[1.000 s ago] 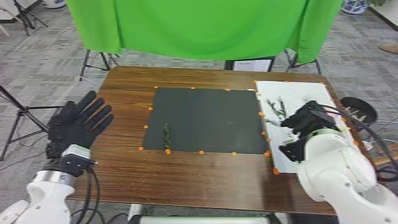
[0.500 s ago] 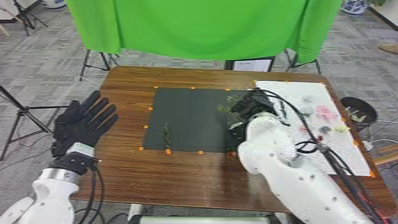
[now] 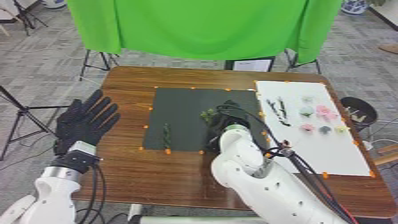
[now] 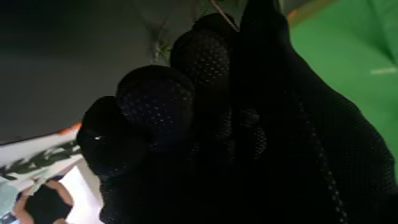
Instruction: Arrange flowers
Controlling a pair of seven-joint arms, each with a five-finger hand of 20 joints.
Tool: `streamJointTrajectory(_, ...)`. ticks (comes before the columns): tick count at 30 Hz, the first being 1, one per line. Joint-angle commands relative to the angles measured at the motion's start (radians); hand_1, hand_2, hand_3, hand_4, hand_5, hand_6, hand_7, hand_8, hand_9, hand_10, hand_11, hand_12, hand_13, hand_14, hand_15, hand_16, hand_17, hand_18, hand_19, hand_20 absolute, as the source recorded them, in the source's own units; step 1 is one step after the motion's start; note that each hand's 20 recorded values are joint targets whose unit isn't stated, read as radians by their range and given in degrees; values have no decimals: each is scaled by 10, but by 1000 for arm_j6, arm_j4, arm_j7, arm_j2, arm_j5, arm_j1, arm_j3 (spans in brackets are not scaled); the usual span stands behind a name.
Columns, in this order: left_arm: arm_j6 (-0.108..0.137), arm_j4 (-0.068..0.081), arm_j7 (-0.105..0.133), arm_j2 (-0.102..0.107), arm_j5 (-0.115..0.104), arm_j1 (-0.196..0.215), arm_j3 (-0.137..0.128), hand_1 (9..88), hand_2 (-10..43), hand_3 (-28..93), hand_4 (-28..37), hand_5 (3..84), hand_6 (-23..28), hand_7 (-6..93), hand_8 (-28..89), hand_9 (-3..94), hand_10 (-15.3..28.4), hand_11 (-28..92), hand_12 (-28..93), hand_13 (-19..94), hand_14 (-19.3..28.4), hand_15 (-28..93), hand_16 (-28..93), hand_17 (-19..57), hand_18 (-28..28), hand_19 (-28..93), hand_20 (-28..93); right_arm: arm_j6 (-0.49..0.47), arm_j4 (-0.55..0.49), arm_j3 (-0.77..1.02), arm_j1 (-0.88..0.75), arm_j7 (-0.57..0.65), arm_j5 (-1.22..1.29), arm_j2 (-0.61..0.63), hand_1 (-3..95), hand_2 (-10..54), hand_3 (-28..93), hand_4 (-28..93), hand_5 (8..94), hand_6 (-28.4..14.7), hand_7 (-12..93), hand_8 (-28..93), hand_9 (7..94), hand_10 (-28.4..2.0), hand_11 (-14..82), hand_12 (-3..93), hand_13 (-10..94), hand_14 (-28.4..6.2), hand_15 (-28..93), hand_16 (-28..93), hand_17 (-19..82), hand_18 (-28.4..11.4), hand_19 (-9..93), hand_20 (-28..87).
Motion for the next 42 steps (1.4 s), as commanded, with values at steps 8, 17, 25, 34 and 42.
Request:
streamJointTrajectory(8, 1, 6, -27, -2, 21, -9, 3, 262, 129, 732, -283, 392, 82, 67, -71, 318, 148, 143, 99, 206, 154, 271, -63, -49, 125, 284, 77, -74, -78, -14, -52, 3, 14, -10, 520, -95, 700, -224, 780, -32, 355, 178, 845, -126, 394, 389, 841, -102, 606, 360, 590, -208, 932, 375)
streamJointTrajectory(17, 1, 6, -27, -11, 21, -9, 10, 263, 129, 731, -283, 392, 82, 67, -70, 318, 147, 143, 99, 205, 154, 271, -62, -49, 124, 284, 76, -79, -96, 7, -83, 38, 27, -32, 526, -84, 698, -234, 783, -32, 348, 199, 848, -129, 409, 355, 851, -97, 599, 358, 608, -201, 932, 372)
streamJointTrajectory(25, -1, 9, -31, -12, 21, -14, 10, 265, 135, 740, -282, 392, 82, 68, -71, 318, 147, 145, 99, 205, 154, 271, -62, -49, 124, 284, 77, -64, -107, 12, -123, 38, 1, -59, 554, -57, 676, -274, 779, -38, 341, 214, 848, -133, 412, 343, 858, -92, 591, 363, 615, -198, 932, 367)
streamJointTrajectory(34, -1, 13, -22, -9, 19, -20, 16, 265, 136, 739, -283, 391, 81, 69, -71, 318, 147, 145, 98, 205, 153, 271, -62, -48, 124, 284, 76, -52, -112, 16, -131, 34, 21, -52, 515, -88, 701, -228, 777, -40, 345, 202, 847, -135, 413, 341, 860, -92, 586, 369, 618, -197, 932, 366)
streamJointTrajectory(42, 1, 13, -32, -10, 20, -19, 14, 264, 135, 743, -283, 398, 85, 77, -69, 317, 148, 147, 100, 206, 153, 273, -63, -47, 123, 282, 76, -48, -133, 22, -118, 30, 38, -40, 424, -95, 690, -187, 759, -46, 333, 188, 839, -143, 412, 338, 852, -100, 596, 371, 610, -203, 932, 383)
